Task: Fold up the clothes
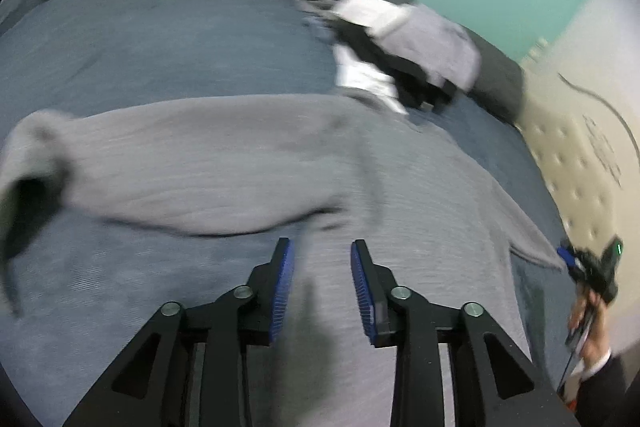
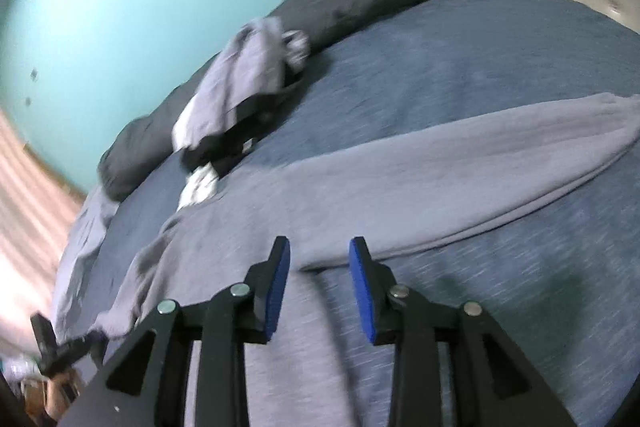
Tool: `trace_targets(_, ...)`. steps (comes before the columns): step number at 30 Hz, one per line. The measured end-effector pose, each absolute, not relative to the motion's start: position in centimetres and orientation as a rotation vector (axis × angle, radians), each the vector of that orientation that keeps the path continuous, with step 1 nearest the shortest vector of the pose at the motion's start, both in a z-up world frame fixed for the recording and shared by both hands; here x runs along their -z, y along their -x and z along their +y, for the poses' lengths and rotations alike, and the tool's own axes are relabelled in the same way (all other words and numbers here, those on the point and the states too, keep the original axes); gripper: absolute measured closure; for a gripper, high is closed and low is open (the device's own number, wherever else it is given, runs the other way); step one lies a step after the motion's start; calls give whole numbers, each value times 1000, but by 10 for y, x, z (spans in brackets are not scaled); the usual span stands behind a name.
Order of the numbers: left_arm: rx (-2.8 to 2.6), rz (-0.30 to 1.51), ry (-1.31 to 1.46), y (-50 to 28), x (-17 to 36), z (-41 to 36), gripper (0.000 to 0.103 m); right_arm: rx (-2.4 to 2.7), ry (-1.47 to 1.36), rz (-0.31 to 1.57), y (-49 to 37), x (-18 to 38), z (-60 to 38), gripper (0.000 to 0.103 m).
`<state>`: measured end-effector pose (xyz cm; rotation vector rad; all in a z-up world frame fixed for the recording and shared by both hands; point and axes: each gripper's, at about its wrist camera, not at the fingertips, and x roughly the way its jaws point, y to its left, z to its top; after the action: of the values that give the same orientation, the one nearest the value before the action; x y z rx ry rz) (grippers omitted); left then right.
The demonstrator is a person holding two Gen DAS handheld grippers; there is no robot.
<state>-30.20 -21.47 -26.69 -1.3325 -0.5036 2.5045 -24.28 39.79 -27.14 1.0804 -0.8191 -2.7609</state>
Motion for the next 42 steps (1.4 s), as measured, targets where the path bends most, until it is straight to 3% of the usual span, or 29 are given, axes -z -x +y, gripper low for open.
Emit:
trace_targets(16,-2752,-435,1513,267,274,-349,67,2671,-1125,-769,224,306,327,66)
trace_targets(20,-2801,-444,1534,263,286,-365,67,2643,-1100,-735,221,313,312,66)
trace_targets(25,-2817,-315,1565,270,300,-363,68,2608,-1110,-712,220,327,300,66)
trace_targets(28,-2805,-299,1590,276,308,-364,78,2591,-1114,-707,223,333,299,66)
trace_targets(30,-2803,-269,1593,279,309,-361,98,2594,-1114,-725,222,338,303,66)
trace_targets(31,-2802,-253,1593,281,309,-359,102,2591,-1115,-745,222,341,305,66)
trace_targets(42,-2746,-168,1489,258,279,-331,103,2560,-1086,-864,223,345,320,66)
